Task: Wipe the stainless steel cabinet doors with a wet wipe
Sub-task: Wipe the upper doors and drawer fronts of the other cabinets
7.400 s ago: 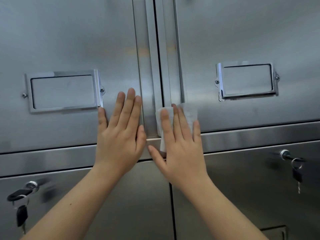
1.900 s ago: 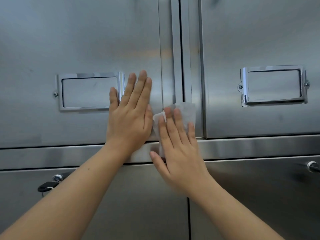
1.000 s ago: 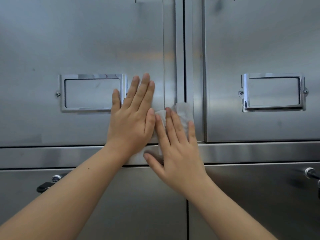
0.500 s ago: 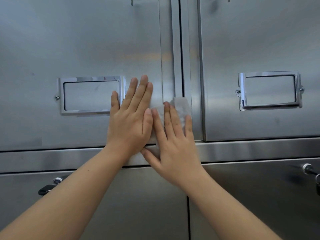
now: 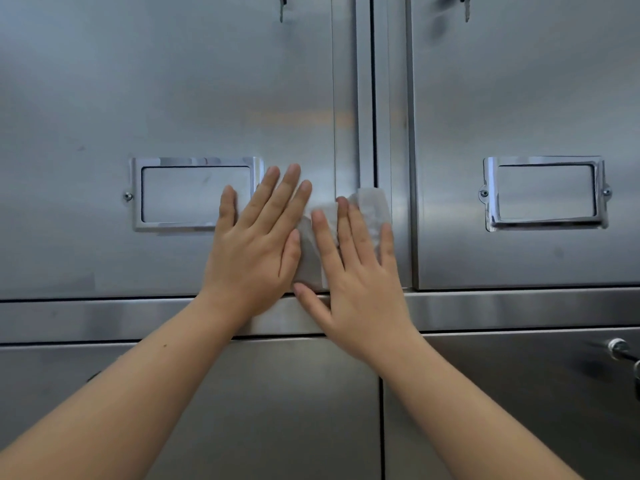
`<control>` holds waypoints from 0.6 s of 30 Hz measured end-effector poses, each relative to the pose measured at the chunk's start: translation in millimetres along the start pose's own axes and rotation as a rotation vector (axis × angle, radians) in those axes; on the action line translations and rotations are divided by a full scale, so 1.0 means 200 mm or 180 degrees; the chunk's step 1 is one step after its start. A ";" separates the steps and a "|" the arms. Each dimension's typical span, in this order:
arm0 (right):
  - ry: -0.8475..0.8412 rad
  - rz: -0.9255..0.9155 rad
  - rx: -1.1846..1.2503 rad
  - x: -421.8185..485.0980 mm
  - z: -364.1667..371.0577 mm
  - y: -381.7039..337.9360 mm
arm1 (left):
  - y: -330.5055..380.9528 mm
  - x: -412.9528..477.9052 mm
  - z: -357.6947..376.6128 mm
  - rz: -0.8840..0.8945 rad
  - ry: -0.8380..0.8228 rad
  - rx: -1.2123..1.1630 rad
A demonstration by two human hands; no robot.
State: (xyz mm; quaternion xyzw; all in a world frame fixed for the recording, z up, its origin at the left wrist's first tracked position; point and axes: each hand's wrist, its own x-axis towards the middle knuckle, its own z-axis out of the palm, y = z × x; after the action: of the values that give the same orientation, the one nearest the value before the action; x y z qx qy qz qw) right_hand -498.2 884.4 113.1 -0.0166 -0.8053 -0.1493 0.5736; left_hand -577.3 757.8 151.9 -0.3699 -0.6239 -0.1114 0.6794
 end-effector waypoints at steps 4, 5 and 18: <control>0.0092 0.0102 0.0233 -0.11 0.05 -0.07 | 0.00 -0.01 0.00 -0.0286 -0.0023 -0.0041; 0.0115 0.0090 0.0223 -0.14 0.05 -0.07 | 0.00 -0.01 0.00 -0.0288 -0.0042 -0.0050; -0.0463 -0.0099 0.0051 0.13 -0.05 0.02 | -0.02 0.07 -0.02 -0.0296 -0.0027 -0.0140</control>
State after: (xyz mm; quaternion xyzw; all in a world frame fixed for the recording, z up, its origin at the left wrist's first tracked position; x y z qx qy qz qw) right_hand -497.0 881.8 140.2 -0.0104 -0.8462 -0.1501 0.5112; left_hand -573.7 756.4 167.4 -0.3558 -0.6407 -0.1549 0.6625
